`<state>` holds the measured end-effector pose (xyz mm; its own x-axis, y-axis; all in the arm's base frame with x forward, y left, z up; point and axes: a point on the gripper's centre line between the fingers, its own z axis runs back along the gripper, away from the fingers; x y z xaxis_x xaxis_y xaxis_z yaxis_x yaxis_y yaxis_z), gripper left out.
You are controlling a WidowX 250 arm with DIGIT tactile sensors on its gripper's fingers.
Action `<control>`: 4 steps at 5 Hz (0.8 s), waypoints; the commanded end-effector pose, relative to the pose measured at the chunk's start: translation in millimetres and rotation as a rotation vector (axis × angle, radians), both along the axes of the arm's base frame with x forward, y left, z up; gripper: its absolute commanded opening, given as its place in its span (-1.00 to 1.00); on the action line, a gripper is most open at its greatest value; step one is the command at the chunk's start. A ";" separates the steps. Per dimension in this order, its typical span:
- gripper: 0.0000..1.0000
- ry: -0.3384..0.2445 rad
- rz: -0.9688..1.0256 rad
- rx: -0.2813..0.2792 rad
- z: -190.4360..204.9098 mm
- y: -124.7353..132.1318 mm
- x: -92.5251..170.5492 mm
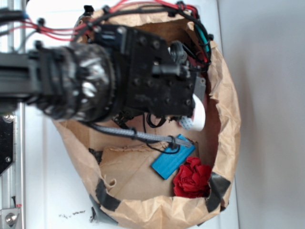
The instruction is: Grab the green animal.
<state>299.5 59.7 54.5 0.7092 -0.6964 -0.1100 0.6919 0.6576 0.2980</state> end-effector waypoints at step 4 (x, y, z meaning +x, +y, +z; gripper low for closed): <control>1.00 0.044 -0.259 -0.177 56.9 22.0 5.4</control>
